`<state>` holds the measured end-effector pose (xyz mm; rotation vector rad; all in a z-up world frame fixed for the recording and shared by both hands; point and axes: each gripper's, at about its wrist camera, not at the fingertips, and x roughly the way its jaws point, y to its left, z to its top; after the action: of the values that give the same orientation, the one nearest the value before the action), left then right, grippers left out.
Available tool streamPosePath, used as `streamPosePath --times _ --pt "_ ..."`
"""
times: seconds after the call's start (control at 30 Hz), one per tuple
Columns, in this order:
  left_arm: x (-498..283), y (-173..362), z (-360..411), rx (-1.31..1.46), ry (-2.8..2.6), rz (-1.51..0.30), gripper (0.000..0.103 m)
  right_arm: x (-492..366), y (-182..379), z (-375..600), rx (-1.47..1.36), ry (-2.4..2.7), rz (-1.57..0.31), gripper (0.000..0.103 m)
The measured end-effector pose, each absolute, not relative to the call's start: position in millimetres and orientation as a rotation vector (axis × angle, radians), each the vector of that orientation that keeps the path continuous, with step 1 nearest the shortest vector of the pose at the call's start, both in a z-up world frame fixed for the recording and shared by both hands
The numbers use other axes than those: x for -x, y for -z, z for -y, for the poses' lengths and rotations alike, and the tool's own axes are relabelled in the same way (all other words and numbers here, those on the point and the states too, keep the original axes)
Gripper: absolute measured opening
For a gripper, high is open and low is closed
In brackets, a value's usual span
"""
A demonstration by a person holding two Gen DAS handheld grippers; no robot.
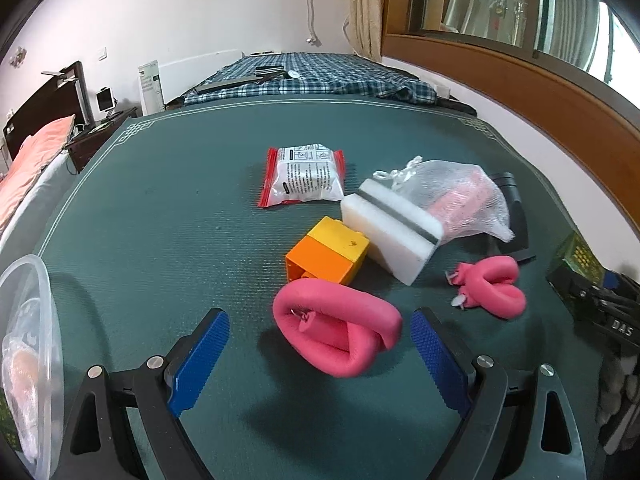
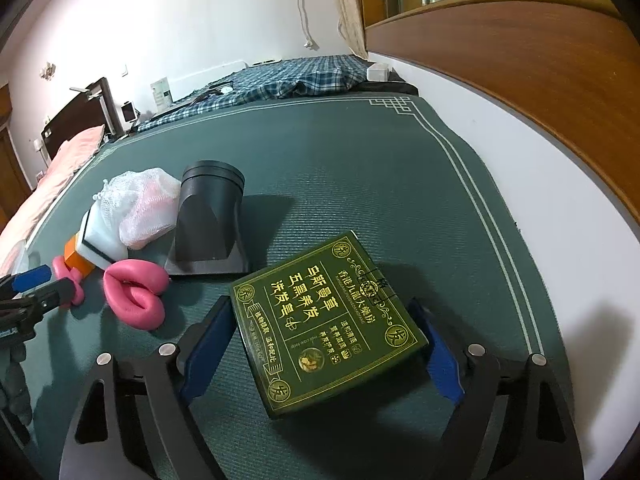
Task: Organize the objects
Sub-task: 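Grasp the green printed box with the right gripper while the left grasps the pink foam ring, then carry the pink foam ring and the green box over the basin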
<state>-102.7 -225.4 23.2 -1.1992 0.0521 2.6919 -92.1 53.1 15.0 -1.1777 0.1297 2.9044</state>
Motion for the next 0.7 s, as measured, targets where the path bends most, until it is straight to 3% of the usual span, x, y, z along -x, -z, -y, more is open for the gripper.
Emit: streamPosePath --times 0.2,0.4,0.7 --pt "105.2 -20.9 223.2 1.2 -2.688 -0.057 0.089 92.1 -14.9 -53.1 1.178 -2.904 -0.131 0.086" --pt "105.5 -16.5 219.8 1.206 -2.658 -0.06 0.071 92.4 -14.8 -53.3 1.179 -2.904 -0.129 0.086" --pt "98.1 -18.9 220.7 1.187 -2.665 -0.069 0.071 92.0 -14.5 -53.5 1.175 -2.905 -0.134 0.086"
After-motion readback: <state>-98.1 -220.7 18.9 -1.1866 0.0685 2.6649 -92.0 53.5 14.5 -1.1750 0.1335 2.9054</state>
